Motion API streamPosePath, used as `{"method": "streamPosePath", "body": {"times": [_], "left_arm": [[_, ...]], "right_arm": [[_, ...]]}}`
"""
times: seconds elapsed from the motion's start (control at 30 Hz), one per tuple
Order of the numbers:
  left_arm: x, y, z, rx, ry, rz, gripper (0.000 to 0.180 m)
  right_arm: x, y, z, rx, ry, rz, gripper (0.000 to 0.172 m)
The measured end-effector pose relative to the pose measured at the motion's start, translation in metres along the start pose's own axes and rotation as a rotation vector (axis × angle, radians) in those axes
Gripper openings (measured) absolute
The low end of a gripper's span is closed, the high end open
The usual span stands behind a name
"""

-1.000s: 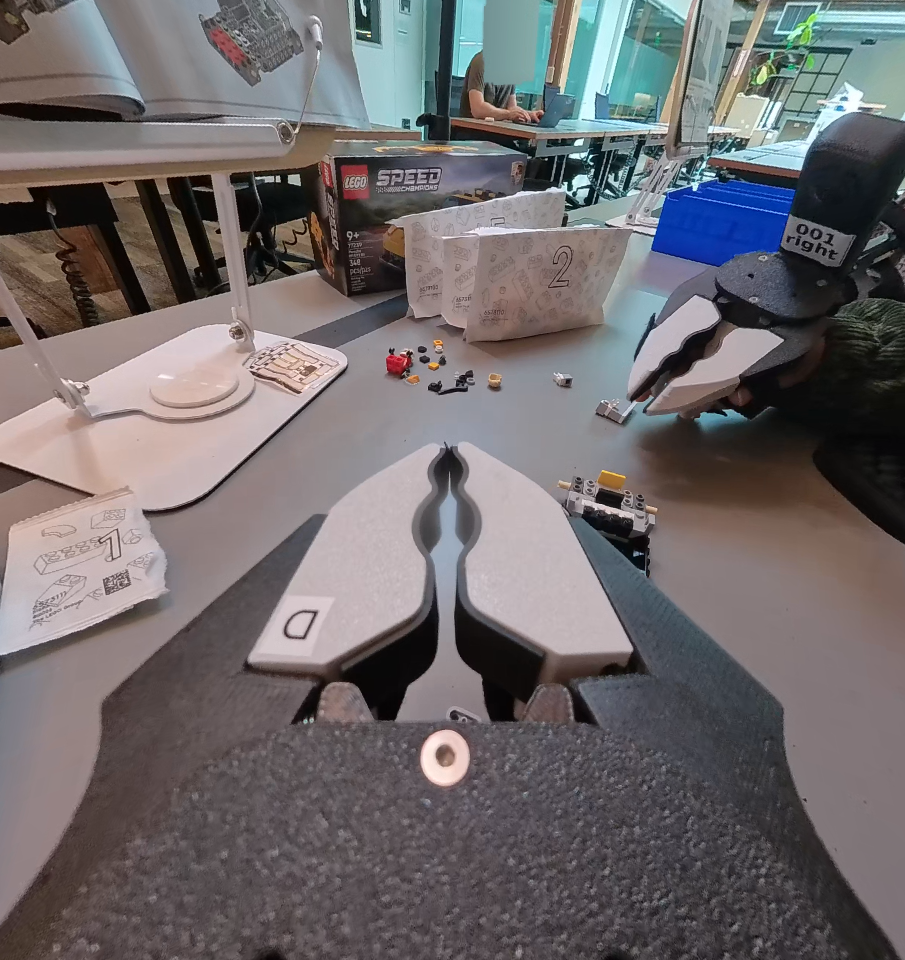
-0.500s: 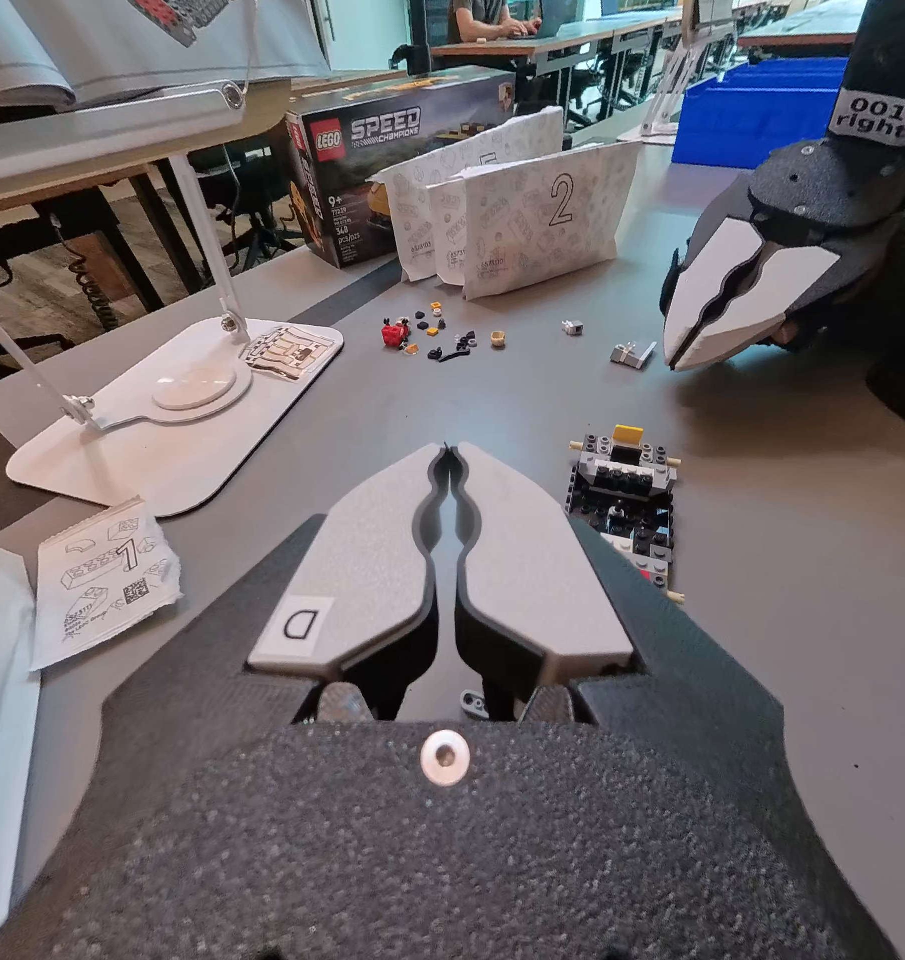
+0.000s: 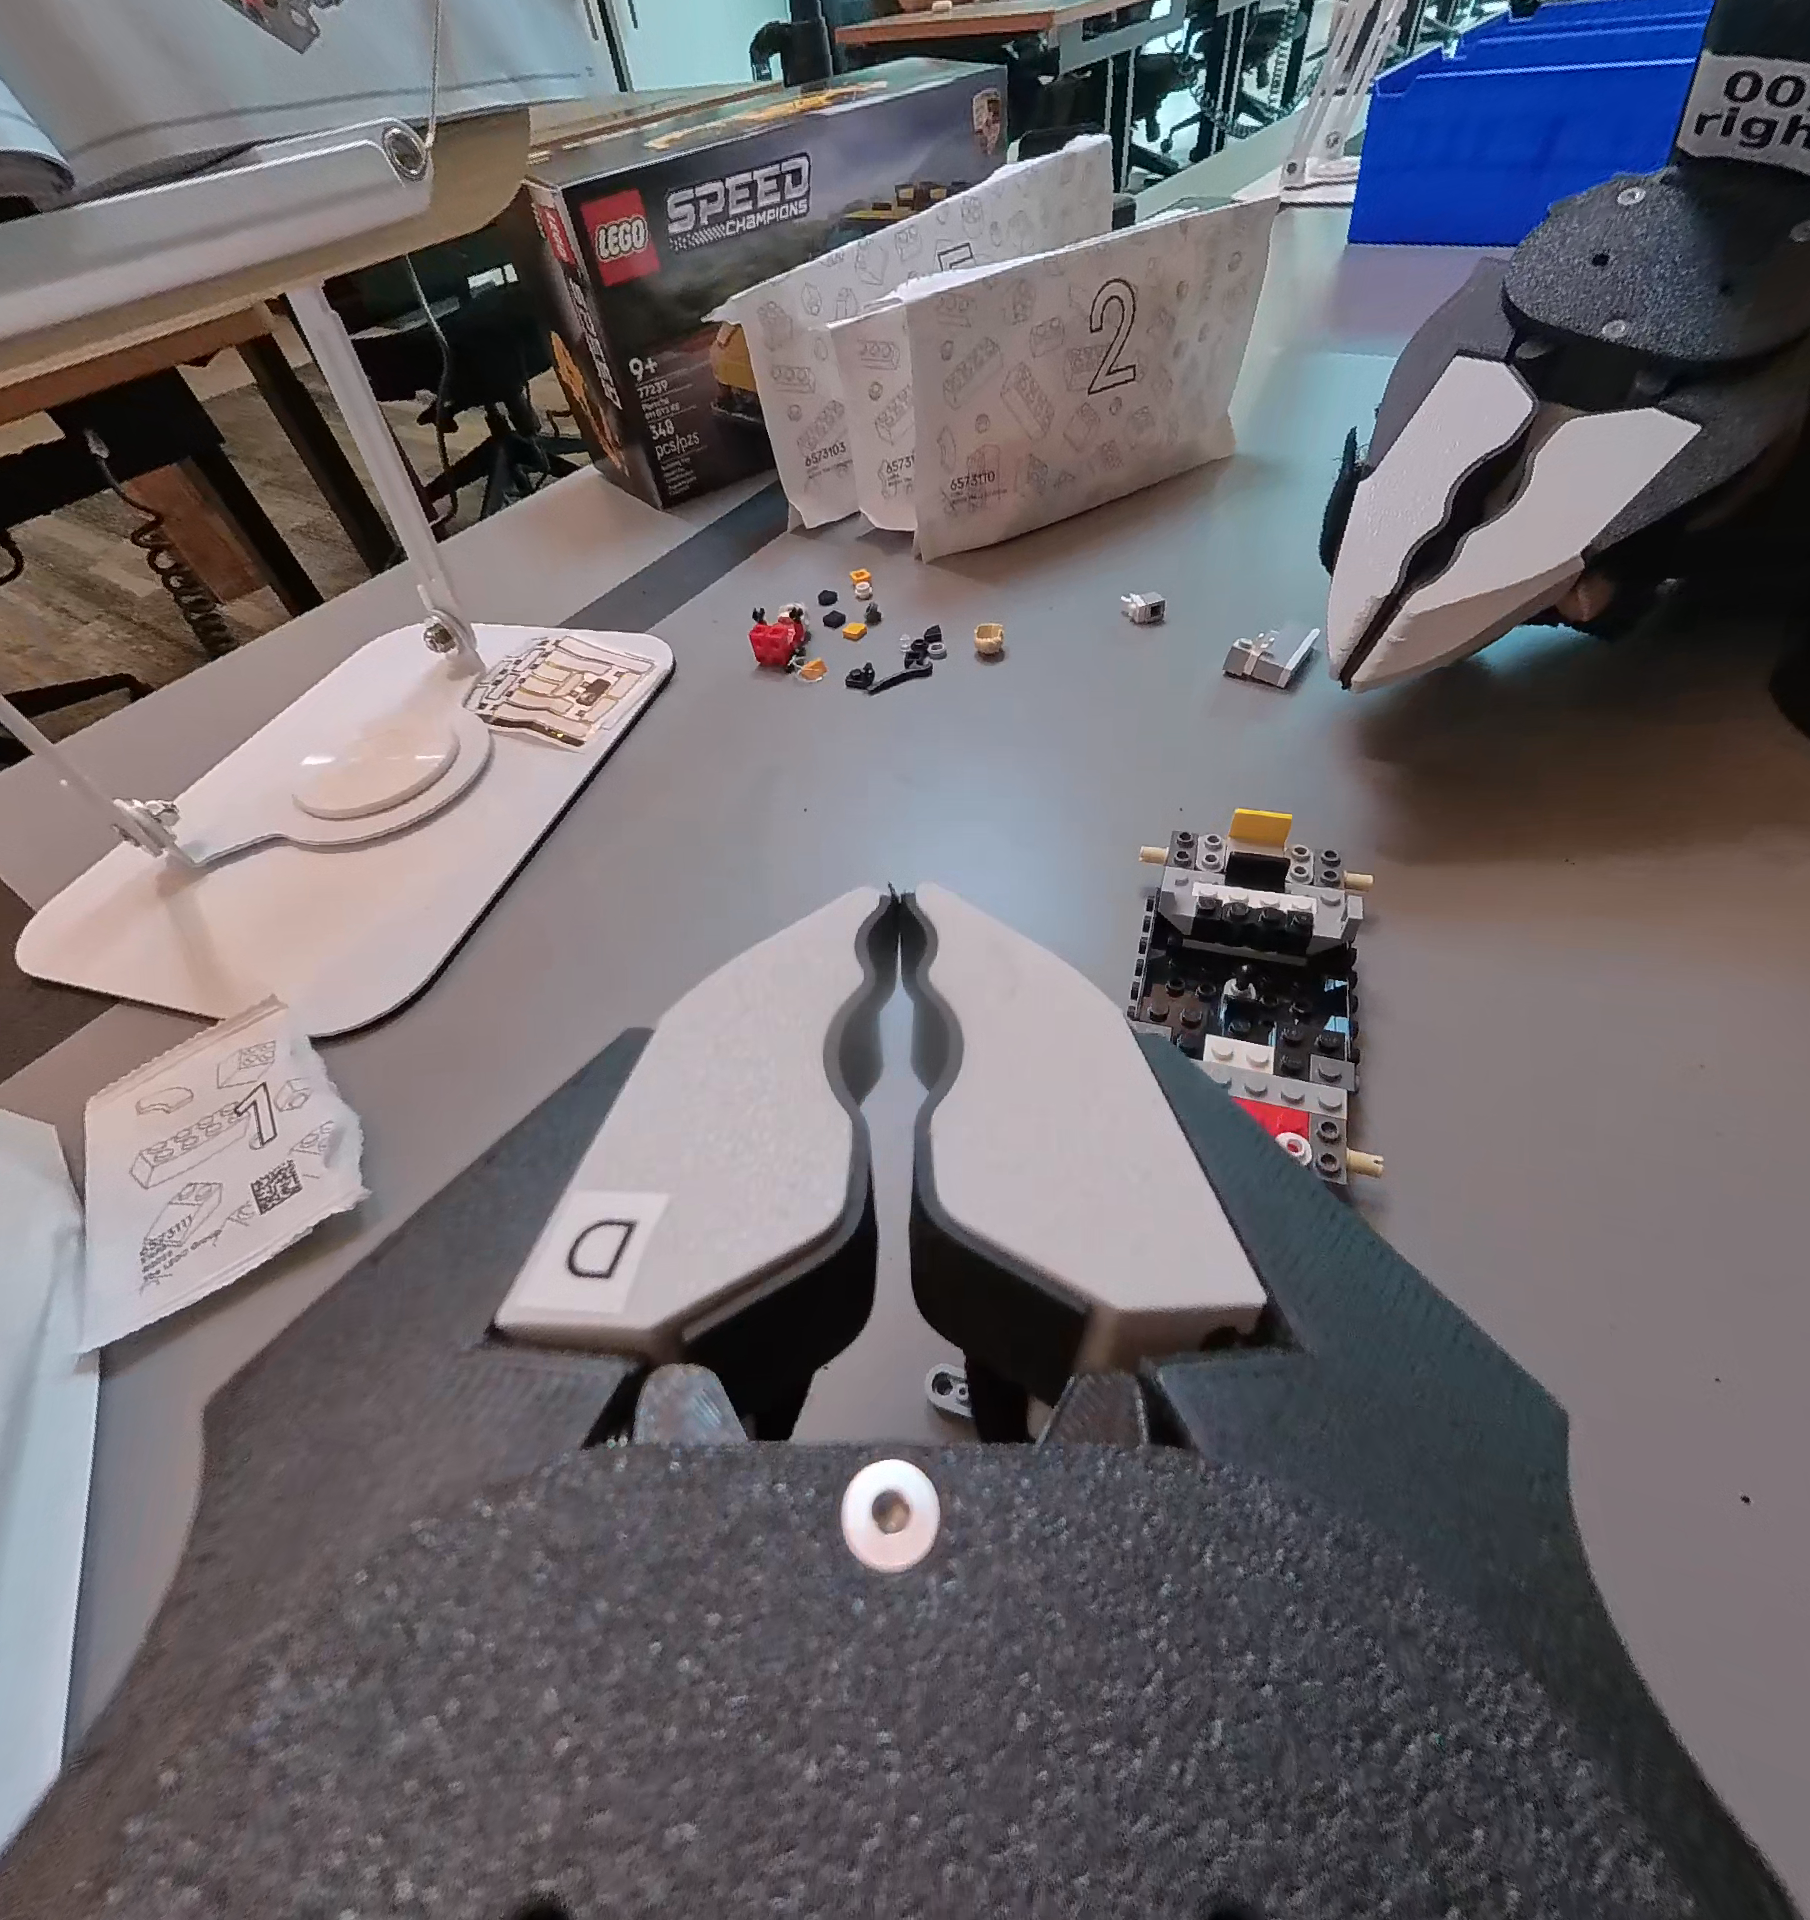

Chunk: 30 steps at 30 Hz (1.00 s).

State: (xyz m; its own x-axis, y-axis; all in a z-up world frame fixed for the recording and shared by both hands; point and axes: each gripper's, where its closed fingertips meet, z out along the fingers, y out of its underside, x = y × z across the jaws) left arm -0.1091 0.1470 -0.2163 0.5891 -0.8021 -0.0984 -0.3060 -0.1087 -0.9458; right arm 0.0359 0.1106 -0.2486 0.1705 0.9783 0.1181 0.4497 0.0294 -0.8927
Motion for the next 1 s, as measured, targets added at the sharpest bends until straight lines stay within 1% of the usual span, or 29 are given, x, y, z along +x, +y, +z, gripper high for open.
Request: {"method": "streamPosePath", "body": {"times": [1.0], "left_arm": [[0.0006, 0.0028, 0.0015, -0.014, -0.001, 0.017, 0.001]], "right_arm": [[0.0068, 0.0002, -0.0041, 0.007, 0.029, 0.004, 0.000]]}}
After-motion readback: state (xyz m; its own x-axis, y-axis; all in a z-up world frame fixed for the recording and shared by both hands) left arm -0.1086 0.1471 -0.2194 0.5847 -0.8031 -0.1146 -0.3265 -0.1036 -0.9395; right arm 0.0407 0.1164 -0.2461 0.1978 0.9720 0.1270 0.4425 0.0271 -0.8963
